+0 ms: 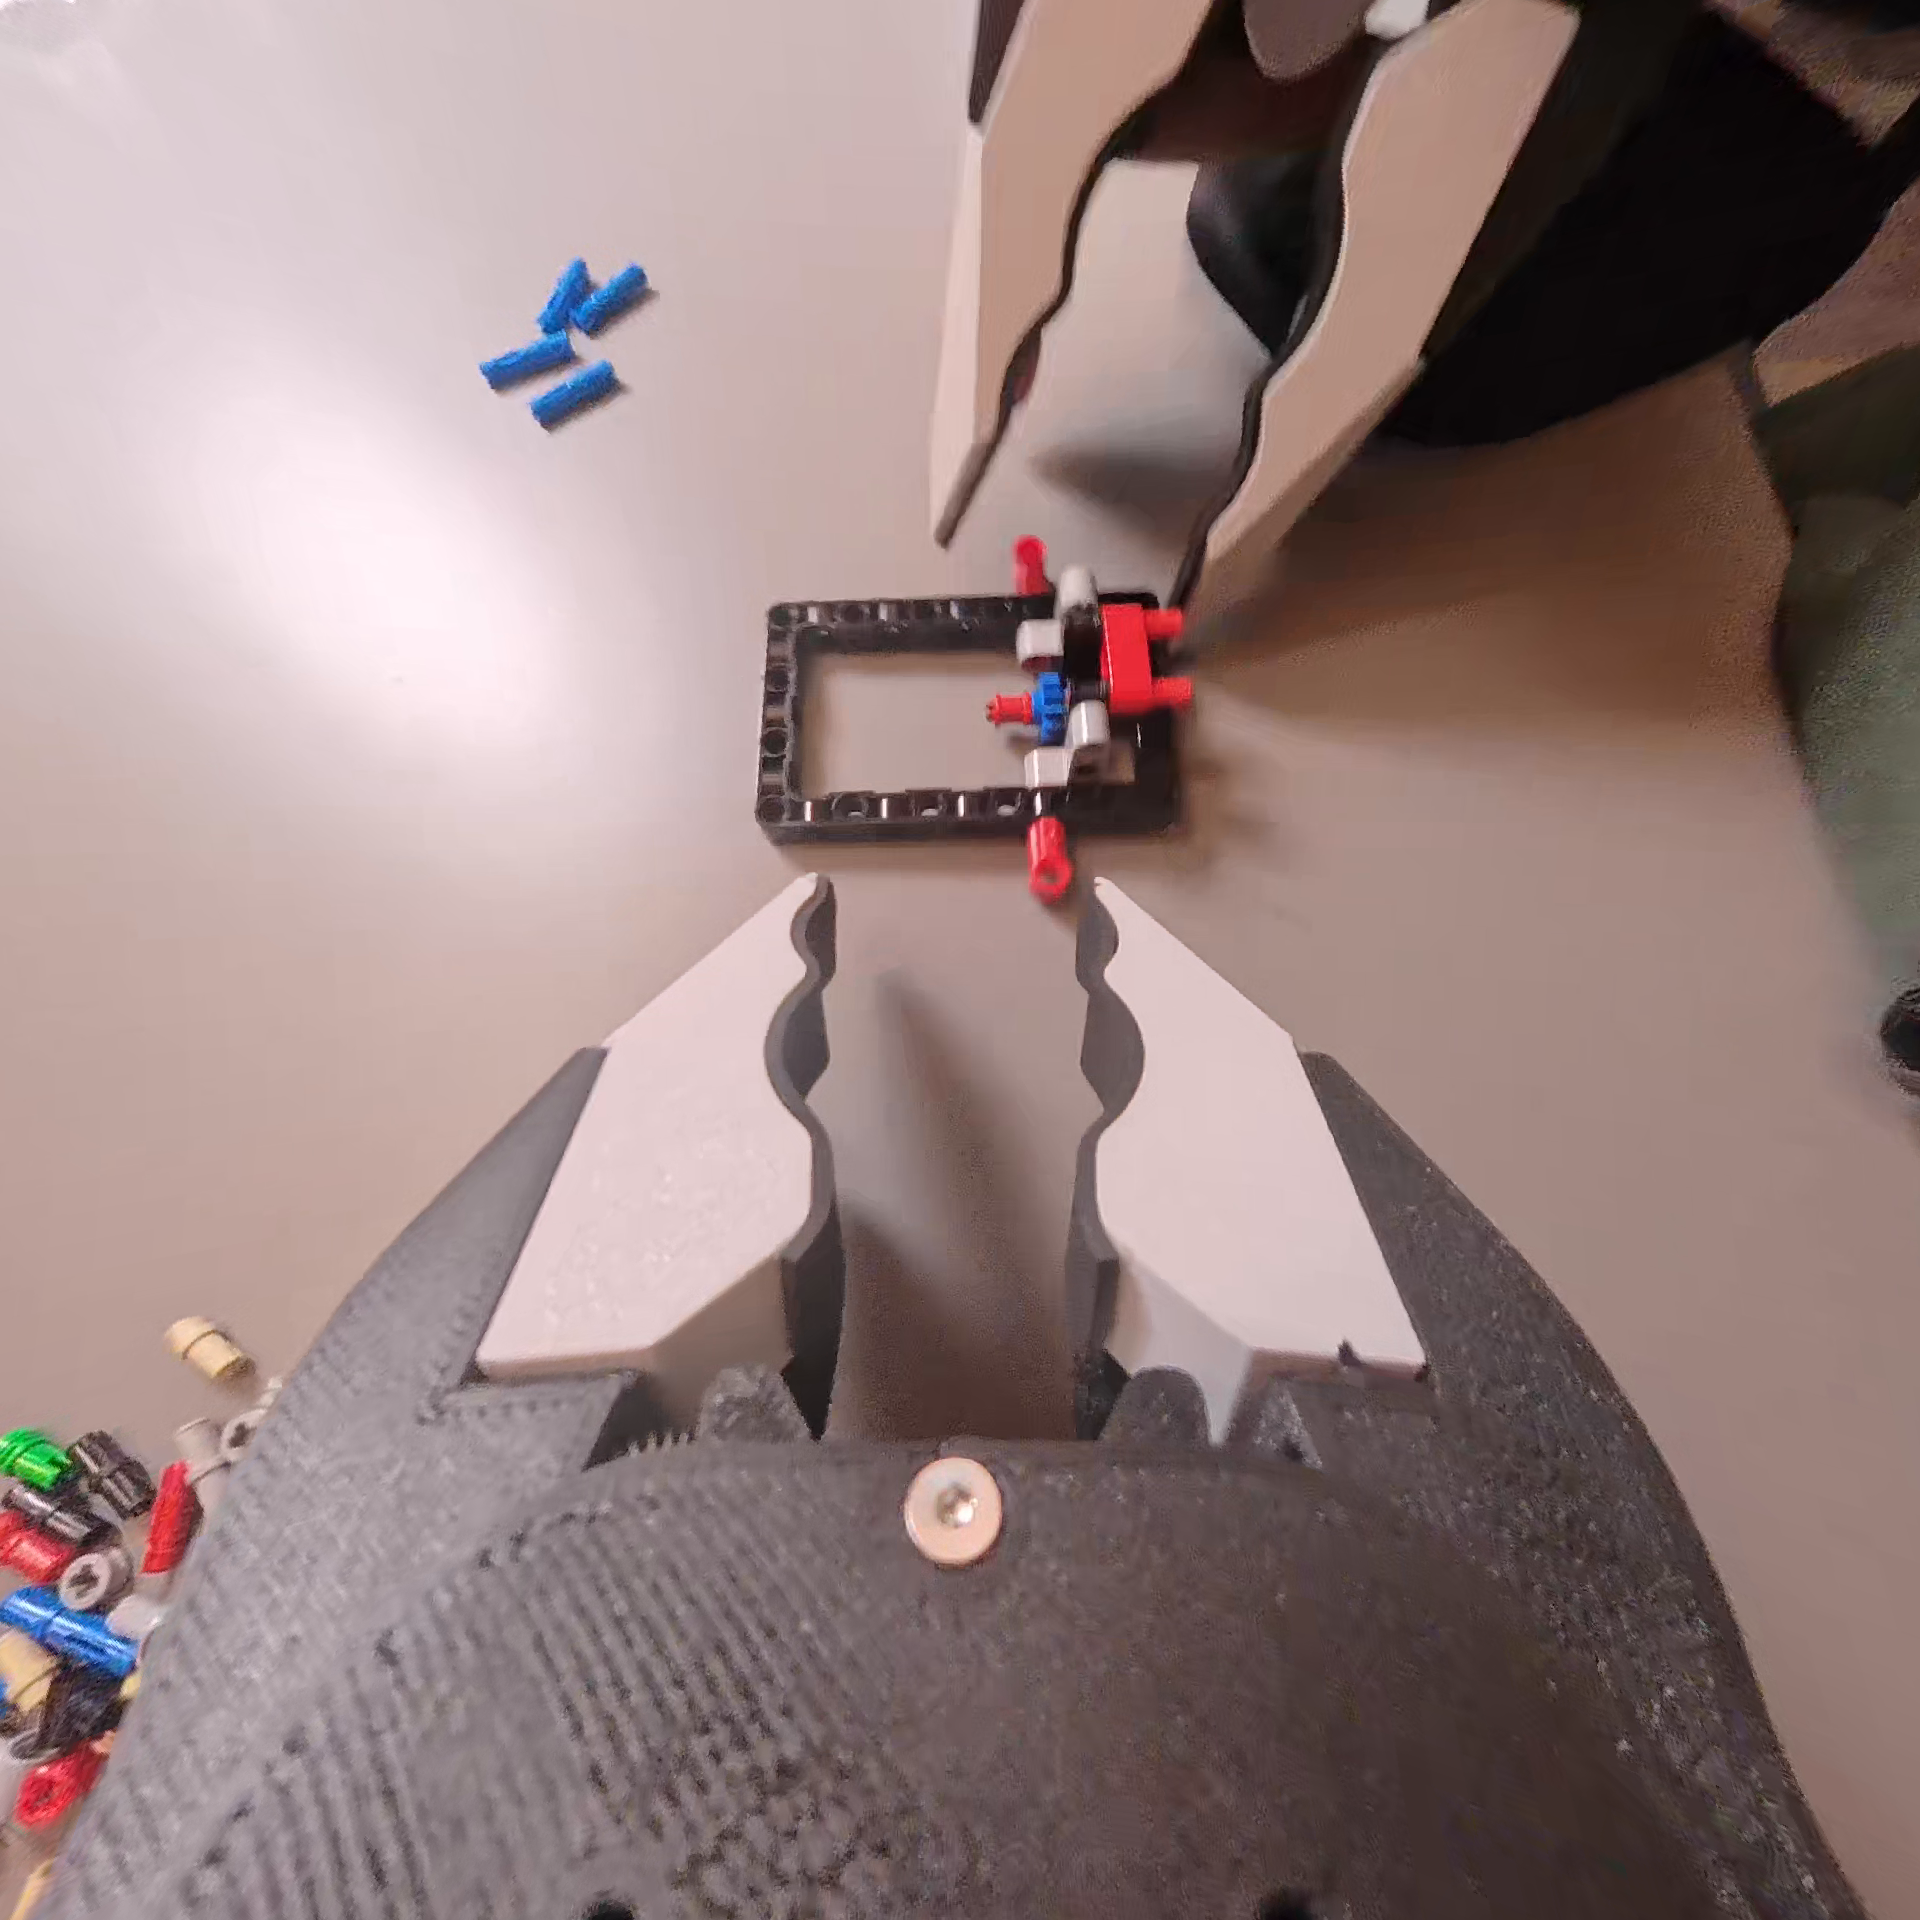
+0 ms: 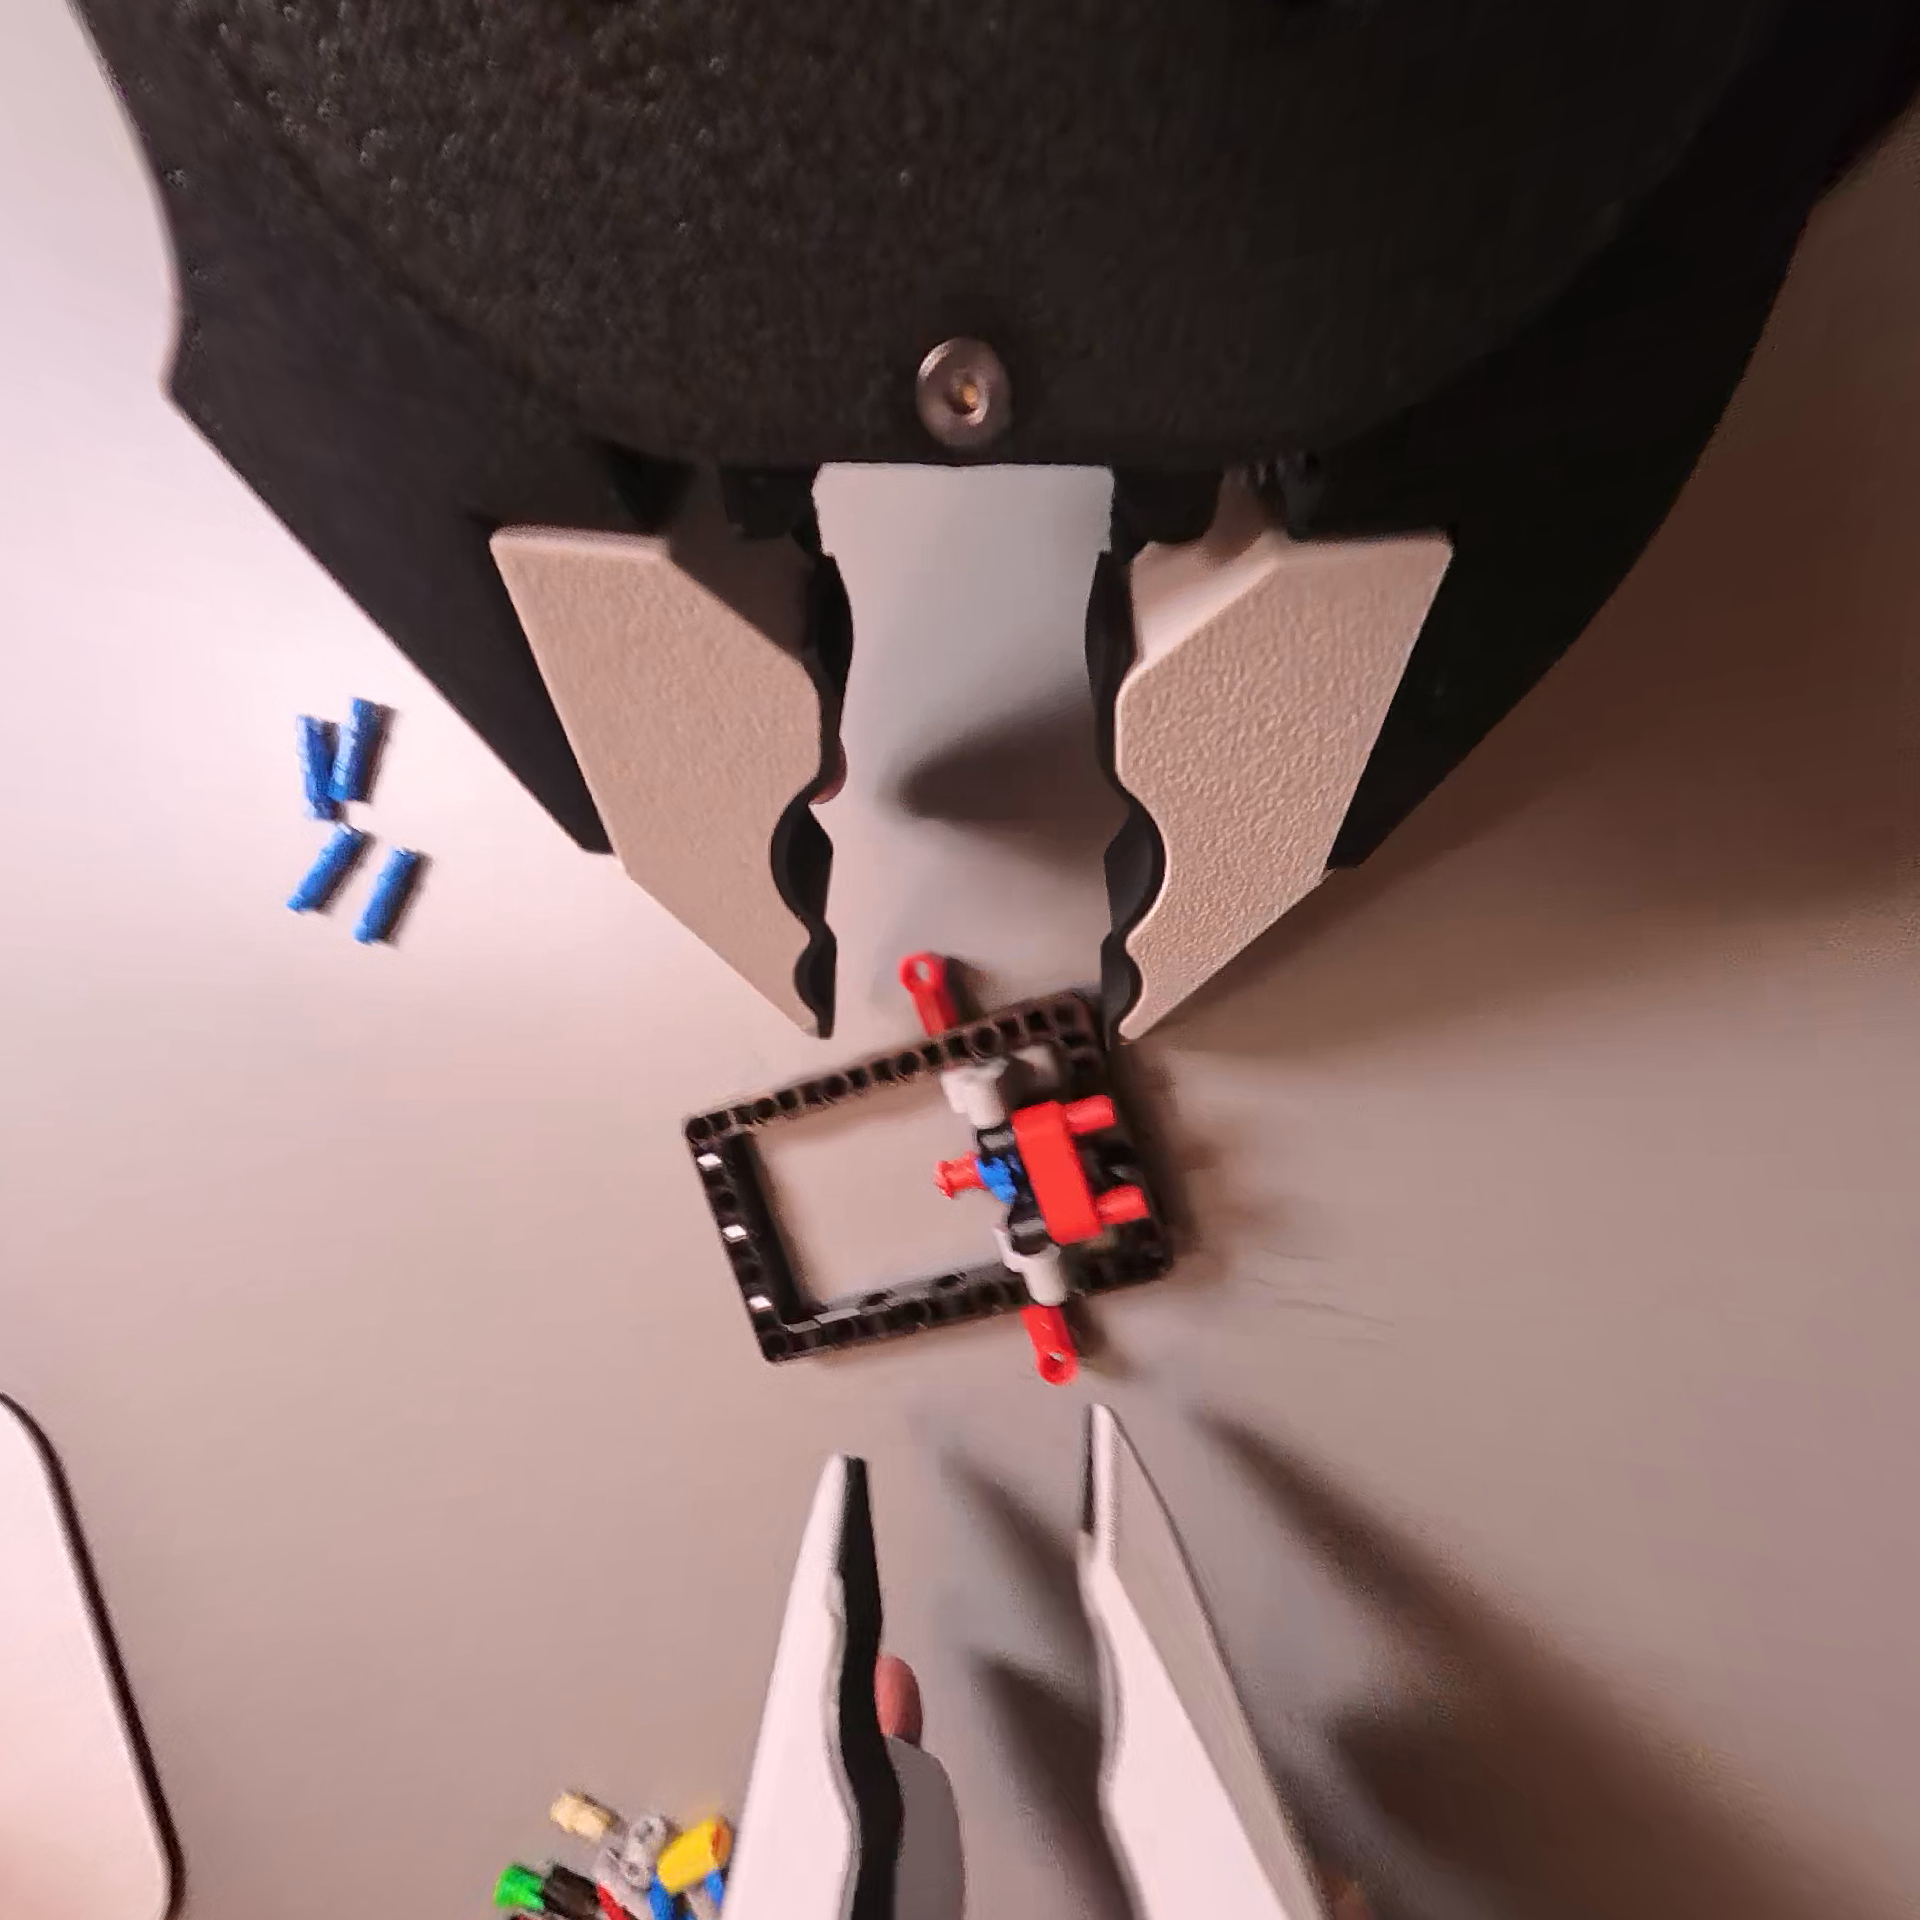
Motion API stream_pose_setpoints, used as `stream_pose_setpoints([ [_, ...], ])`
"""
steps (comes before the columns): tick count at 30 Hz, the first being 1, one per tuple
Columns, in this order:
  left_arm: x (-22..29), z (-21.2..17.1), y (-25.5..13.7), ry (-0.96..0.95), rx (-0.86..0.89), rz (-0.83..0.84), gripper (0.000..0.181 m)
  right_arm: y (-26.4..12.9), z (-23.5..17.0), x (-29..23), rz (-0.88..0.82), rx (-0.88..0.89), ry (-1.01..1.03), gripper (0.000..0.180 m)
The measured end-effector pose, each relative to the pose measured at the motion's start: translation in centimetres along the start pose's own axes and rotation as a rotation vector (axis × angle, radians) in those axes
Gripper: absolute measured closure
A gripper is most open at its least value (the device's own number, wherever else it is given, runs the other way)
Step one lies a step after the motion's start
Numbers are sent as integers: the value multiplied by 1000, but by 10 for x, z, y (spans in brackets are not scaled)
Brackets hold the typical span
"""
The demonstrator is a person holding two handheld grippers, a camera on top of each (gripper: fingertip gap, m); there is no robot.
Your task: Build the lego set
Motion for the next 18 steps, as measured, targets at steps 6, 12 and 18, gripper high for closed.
stream_pose_setpoints([
  [6, -2, -6, 4, 61, -44, 53, 131, -12, -28, 32, -79, -31, 74, 133],
  [12, -7, -4, 12, 71, -34, 86, 104, -9, -6, 8, 85, 121, 110, 114],
  [18, -2, -3, 20, 49, -45, 3, 106, 8, -1, 4, 130, 55, 28, 122],
])
Point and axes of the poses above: each gripper's, where its closed fingertips meet, y out along the fingers, z out of its top, x = y × z across the jaws, the point moved 2 cm from there along -y, back along the fingers, and after that the axes turned 6 degrees about -y, right-handed, at the moved point
